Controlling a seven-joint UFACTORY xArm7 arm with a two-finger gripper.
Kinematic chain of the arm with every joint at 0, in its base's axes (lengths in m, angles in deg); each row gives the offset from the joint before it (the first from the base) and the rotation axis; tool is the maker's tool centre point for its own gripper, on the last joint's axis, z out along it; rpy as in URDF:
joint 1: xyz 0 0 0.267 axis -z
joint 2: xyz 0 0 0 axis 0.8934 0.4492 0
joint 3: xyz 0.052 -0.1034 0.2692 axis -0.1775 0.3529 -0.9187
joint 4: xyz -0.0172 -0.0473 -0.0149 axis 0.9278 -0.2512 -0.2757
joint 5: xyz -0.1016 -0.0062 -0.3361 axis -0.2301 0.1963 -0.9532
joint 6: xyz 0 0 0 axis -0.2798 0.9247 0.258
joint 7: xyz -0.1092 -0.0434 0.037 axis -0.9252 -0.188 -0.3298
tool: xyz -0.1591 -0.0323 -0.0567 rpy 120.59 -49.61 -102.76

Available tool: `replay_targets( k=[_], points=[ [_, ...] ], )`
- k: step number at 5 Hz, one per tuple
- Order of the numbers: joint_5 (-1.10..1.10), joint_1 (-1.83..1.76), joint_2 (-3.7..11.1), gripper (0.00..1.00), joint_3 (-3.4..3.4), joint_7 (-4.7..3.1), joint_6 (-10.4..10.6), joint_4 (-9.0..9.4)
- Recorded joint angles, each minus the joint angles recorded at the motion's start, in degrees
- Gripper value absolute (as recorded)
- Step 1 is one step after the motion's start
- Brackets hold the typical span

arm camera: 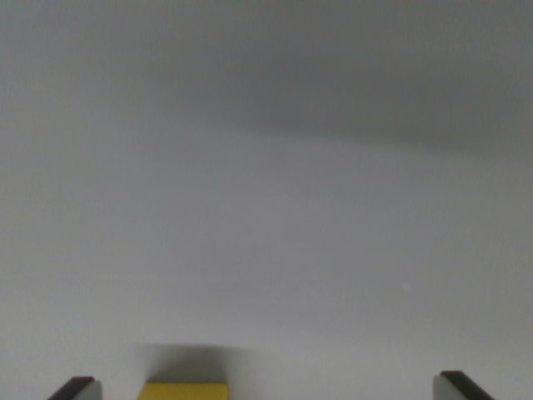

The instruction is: Pick yellow cube

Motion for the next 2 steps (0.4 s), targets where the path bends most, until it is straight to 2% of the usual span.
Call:
replay_targets(
  k=[1, 2],
  points=[
    [0.0, 0.0, 0.0, 0.0, 0.0, 0.0, 0.0, 0.0],
    [-0.06, -0.43, 0.41, 0.0, -0.31, 0.65, 2.5, 2.18]
  ],
)
